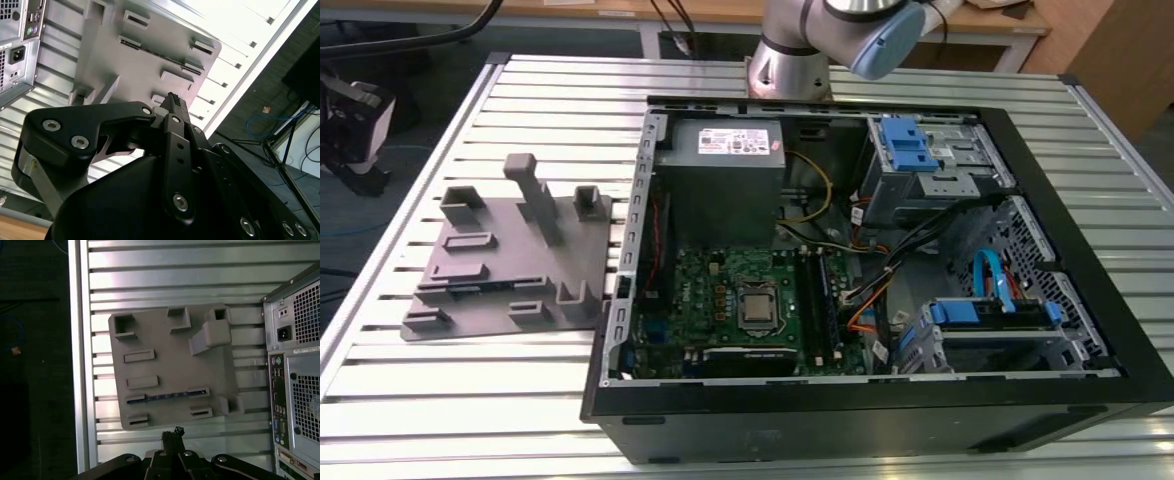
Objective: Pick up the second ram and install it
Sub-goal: 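Reach for the second ram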
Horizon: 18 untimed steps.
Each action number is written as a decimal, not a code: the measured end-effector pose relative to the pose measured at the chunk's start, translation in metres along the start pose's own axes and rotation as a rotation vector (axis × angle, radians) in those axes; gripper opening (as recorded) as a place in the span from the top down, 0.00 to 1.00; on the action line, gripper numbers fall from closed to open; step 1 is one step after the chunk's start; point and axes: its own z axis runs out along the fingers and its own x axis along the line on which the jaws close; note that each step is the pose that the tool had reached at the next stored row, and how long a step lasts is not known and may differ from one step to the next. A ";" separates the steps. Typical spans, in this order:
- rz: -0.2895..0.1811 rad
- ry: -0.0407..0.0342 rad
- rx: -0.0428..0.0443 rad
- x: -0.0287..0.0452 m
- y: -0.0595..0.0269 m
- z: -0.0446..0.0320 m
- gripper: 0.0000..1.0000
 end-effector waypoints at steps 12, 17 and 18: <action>0.000 0.0000 0.0000 0.0084 -0.0168 0.0147 0.93; 0.000 0.0000 0.0000 0.0097 -0.0213 0.0208 0.93; 0.000 -0.0001 -0.0001 0.0099 -0.0219 0.0222 0.93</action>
